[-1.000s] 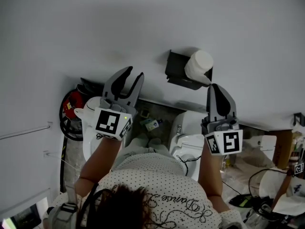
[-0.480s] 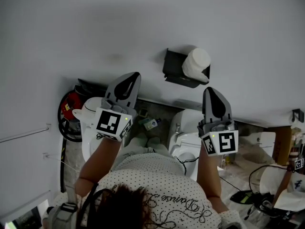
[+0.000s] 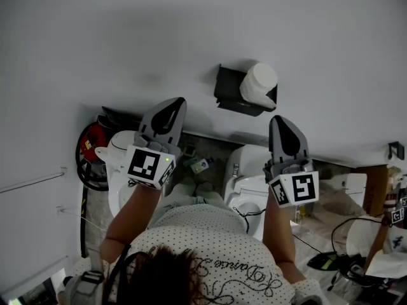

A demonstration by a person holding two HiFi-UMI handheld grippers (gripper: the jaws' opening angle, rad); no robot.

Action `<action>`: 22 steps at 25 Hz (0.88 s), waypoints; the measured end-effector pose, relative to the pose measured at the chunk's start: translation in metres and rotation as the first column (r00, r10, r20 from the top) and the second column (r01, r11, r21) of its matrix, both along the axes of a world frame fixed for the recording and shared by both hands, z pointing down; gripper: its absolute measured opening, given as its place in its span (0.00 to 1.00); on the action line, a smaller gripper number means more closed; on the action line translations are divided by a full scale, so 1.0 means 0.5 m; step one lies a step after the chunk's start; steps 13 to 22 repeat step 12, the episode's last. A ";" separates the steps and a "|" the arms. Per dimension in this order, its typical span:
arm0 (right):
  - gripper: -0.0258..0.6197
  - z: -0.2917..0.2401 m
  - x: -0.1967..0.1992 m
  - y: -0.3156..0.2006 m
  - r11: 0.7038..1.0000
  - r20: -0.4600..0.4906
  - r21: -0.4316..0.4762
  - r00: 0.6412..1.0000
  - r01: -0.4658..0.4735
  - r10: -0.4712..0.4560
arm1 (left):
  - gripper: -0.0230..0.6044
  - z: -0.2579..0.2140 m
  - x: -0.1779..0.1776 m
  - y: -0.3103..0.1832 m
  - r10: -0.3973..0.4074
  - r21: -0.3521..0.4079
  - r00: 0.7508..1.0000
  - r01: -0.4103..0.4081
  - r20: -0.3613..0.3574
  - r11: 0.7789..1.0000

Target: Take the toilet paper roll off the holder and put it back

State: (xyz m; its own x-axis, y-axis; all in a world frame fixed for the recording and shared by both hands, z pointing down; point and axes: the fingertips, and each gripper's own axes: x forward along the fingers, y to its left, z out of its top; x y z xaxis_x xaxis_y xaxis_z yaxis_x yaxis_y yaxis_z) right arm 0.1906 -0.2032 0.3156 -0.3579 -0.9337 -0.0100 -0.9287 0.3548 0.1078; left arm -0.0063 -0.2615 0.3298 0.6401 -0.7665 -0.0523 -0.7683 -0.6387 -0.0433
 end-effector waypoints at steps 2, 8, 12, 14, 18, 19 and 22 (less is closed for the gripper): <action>0.06 0.000 0.001 0.001 1.000 0.000 -0.002 1.000 0.000 0.000 | 0.04 0.000 0.000 0.000 -0.002 0.002 1.000 0.002 0.002 1.000; 0.06 0.003 0.005 0.002 1.000 0.005 0.005 1.000 -0.010 0.010 | 0.04 -0.001 0.001 0.000 -0.005 0.007 1.000 0.005 0.001 1.000; 0.06 -0.001 0.004 0.007 1.000 0.008 0.013 1.000 -0.015 0.015 | 0.04 0.002 -0.003 0.005 -0.007 0.004 1.000 0.007 0.000 1.000; 0.06 -0.001 0.004 0.007 1.000 0.008 0.013 1.000 -0.015 0.015 | 0.04 0.002 -0.003 0.005 -0.007 0.004 1.000 0.007 0.000 1.000; 0.06 -0.001 0.004 0.007 1.000 0.008 0.013 1.000 -0.015 0.015 | 0.04 0.002 -0.003 0.005 -0.007 0.004 1.000 0.007 0.000 1.000; 0.06 -0.001 0.004 0.007 1.000 0.008 0.013 1.000 -0.015 0.015 | 0.04 0.002 -0.003 0.005 -0.007 0.004 1.000 0.007 0.000 1.000; 0.06 -0.001 0.004 0.007 1.000 0.008 0.013 1.000 -0.015 0.015 | 0.04 0.002 -0.003 0.005 -0.007 0.004 1.000 0.007 0.000 1.000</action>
